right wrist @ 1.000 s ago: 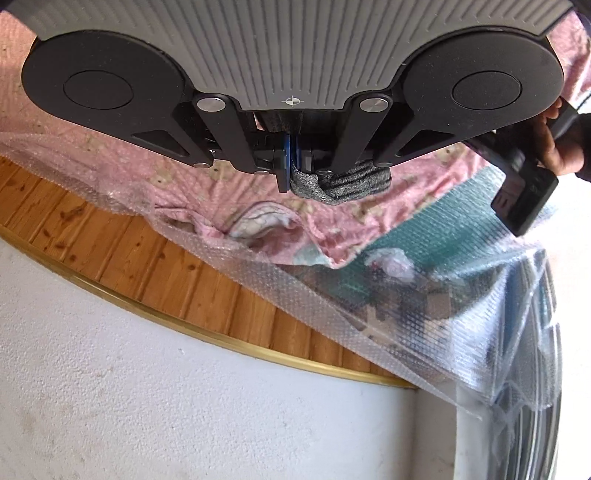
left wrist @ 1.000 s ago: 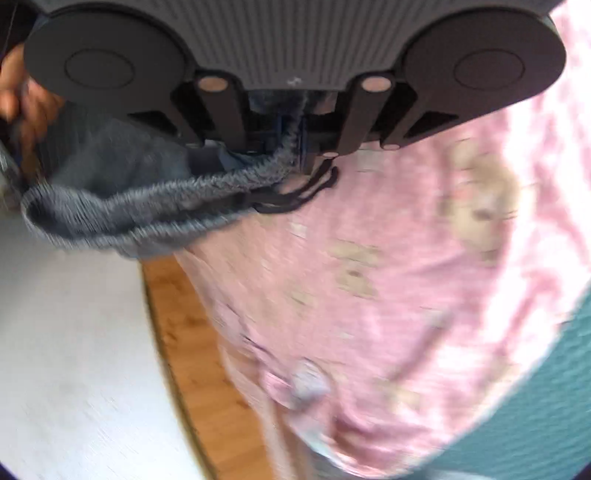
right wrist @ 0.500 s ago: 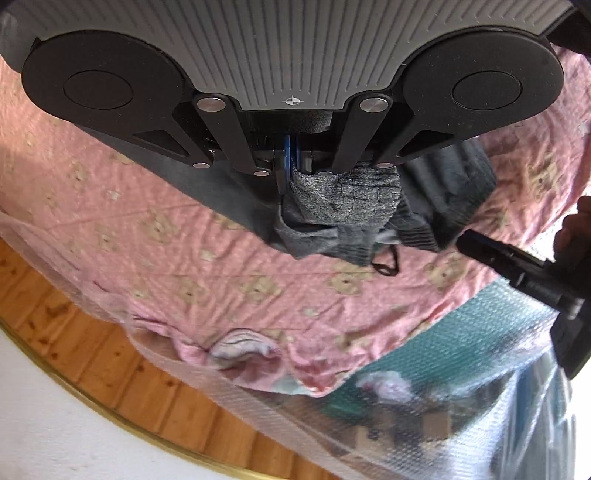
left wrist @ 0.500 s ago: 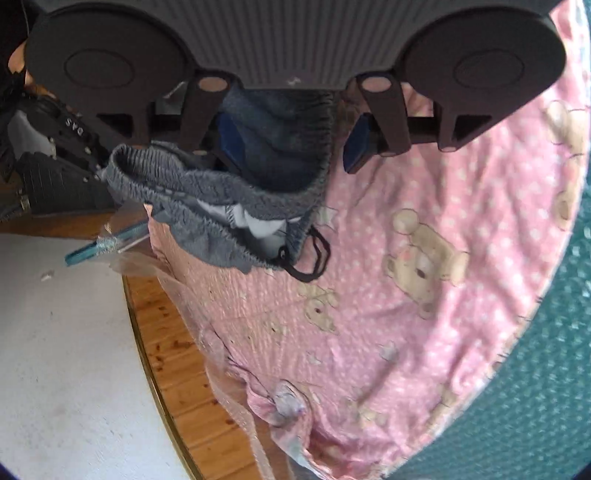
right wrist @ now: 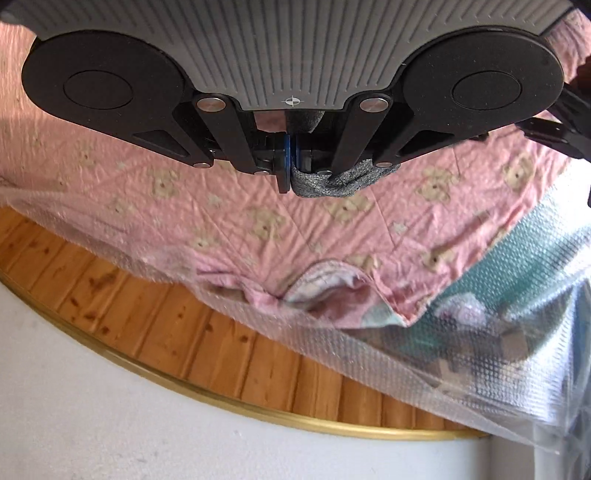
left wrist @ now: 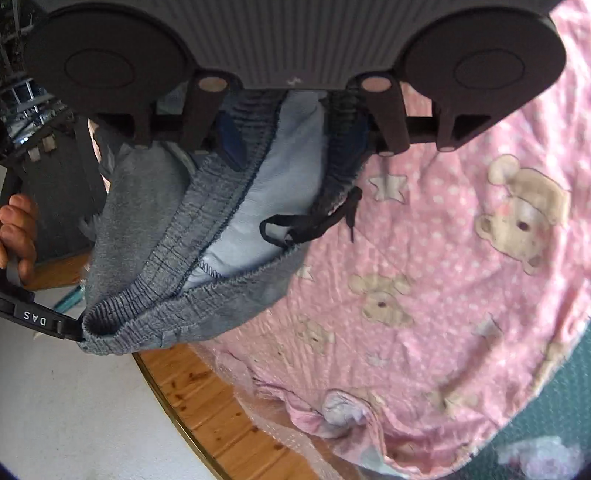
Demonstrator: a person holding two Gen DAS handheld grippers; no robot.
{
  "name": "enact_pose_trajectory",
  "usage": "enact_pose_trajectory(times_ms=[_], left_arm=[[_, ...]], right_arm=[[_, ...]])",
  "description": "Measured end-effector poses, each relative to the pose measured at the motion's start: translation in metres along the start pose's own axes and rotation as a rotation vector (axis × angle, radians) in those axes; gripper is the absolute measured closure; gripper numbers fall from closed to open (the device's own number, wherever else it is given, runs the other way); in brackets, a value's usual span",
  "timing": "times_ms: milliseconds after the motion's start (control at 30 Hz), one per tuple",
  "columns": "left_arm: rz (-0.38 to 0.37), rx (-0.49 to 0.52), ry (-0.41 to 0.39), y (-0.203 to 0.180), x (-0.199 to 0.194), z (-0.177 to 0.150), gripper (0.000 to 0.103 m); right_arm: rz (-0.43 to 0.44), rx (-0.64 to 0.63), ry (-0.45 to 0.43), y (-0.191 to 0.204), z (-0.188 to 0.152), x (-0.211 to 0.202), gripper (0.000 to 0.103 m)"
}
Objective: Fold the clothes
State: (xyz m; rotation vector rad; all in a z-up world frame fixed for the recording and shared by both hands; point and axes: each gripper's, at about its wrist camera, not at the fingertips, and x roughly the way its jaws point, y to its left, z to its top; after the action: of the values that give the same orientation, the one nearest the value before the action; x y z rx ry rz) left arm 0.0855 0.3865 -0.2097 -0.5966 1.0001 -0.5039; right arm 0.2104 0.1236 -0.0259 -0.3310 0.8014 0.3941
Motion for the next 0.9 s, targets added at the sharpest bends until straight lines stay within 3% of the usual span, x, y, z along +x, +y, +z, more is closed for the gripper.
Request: enact_pose_trajectory(times_ms=[67, 167, 267, 333, 400, 467, 533, 600, 700, 767, 833, 900], left_arm=[[-0.073, -0.097, -0.076, 0.006, -0.028, 0.000, 0.041], [-0.244, -0.311, -0.169, 0.024, -0.055, -0.003, 0.018], [-0.343, -0.487, -0.168, 0.035, -0.030, 0.006, 0.015], [-0.411, -0.578, -0.127, 0.037, 0.004, 0.016, 0.013], [-0.428, -0.670, -0.085, 0.039, 0.034, 0.020, 0.012], [-0.437, -0.756, -0.032, 0.043, 0.064, 0.023, 0.013], [-0.423, -0.815, -0.031, 0.048, 0.079, 0.024, 0.026], [-0.407, -0.818, -0.052, 0.054, 0.085, 0.032, 0.098], [-0.386, -0.642, -0.272, 0.056, 0.047, 0.065, 0.097], [-0.287, -0.619, -0.240, 0.071, 0.051, 0.074, 0.097], [-0.195, -0.651, -0.131, 0.086, 0.065, 0.072, 0.092], [-0.165, -0.641, -0.112, 0.088, 0.059, 0.069, 0.065]], right_arm=[[0.048, -0.032, -0.026, 0.008, 0.013, -0.002, 0.103], [0.101, -0.071, -0.046, 0.021, 0.012, -0.005, 0.103], [0.106, -0.094, -0.068, 0.026, 0.002, -0.012, 0.103], [0.106, -0.094, -0.082, 0.026, -0.007, -0.018, 0.103], [0.108, -0.090, -0.090, 0.022, -0.013, -0.023, 0.103], [0.104, -0.084, -0.093, 0.019, -0.018, -0.026, 0.103], [0.101, -0.078, -0.095, 0.016, -0.024, -0.029, 0.103], [0.092, -0.059, -0.101, 0.012, -0.028, -0.032, 0.103], [0.097, -0.046, -0.093, 0.014, -0.040, -0.030, 0.103], [0.105, -0.039, -0.055, 0.021, -0.050, -0.020, 0.103], [0.130, -0.024, -0.011, 0.032, -0.060, -0.002, 0.103], [0.137, -0.040, 0.031, 0.047, -0.067, 0.018, 0.103]])
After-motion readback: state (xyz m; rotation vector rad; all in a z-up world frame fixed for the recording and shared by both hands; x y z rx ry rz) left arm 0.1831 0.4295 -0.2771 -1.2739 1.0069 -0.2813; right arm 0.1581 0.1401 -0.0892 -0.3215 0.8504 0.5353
